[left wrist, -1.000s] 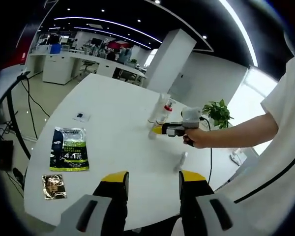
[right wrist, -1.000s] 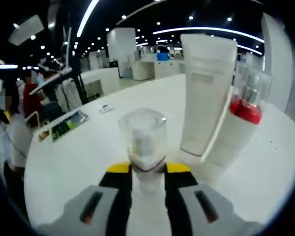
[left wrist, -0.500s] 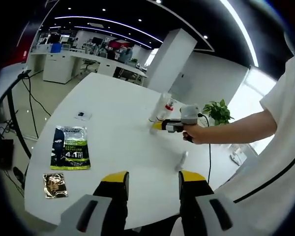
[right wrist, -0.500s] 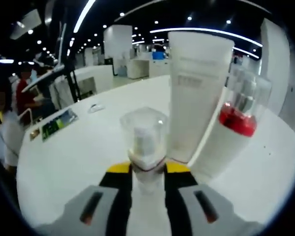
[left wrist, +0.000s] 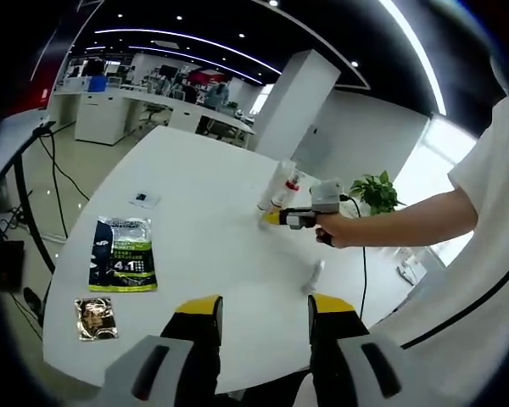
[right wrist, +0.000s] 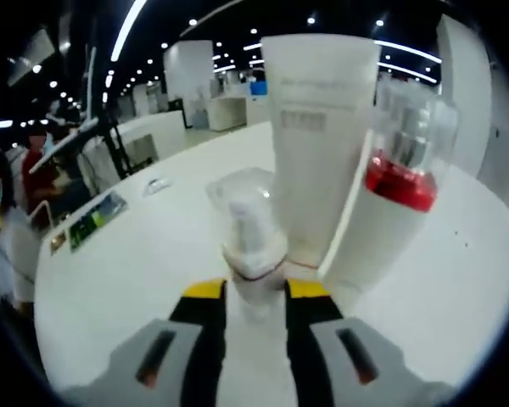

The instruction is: Arrange the skincare products in the storage area until every visible bottle or jar stands upright without overlapping.

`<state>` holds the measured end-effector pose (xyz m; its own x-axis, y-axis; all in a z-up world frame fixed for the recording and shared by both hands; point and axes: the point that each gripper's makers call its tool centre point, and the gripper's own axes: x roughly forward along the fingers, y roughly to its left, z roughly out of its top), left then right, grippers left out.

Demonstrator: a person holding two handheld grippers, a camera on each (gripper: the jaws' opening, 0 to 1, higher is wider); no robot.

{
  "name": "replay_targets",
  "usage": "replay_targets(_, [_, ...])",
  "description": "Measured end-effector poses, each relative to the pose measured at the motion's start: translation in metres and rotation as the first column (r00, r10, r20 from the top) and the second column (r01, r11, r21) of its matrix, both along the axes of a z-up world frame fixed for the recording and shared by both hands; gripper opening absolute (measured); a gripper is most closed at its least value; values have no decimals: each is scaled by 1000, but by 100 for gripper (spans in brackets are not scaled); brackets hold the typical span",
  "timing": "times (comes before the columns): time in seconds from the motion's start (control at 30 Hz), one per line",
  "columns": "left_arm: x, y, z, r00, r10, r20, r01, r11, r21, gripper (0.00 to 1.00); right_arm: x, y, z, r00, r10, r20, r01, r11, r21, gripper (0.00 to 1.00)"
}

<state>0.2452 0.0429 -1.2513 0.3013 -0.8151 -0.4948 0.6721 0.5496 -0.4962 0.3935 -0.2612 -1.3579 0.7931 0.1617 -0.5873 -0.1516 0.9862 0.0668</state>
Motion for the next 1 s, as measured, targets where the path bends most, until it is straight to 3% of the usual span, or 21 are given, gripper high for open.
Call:
replay_targets(0.47, [-5, 3, -1, 1000, -7, 3, 7, 1000, 3, 41, -12, 1, 2, 1000, -12, -12, 12, 1000, 7, 24])
replay_targets(0.77, [-5, 3, 0, 1000, 2, 4, -2, 1000, -7, 41, -13, -11, 5, 999, -32, -22, 31, 999, -17, 19])
replay_targets(1.0, [-5, 7, 0, 1000, 13, 4, -13, 1000, -8, 40, -11, -21, 7, 995, -94, -14, 95, 995, 12, 19])
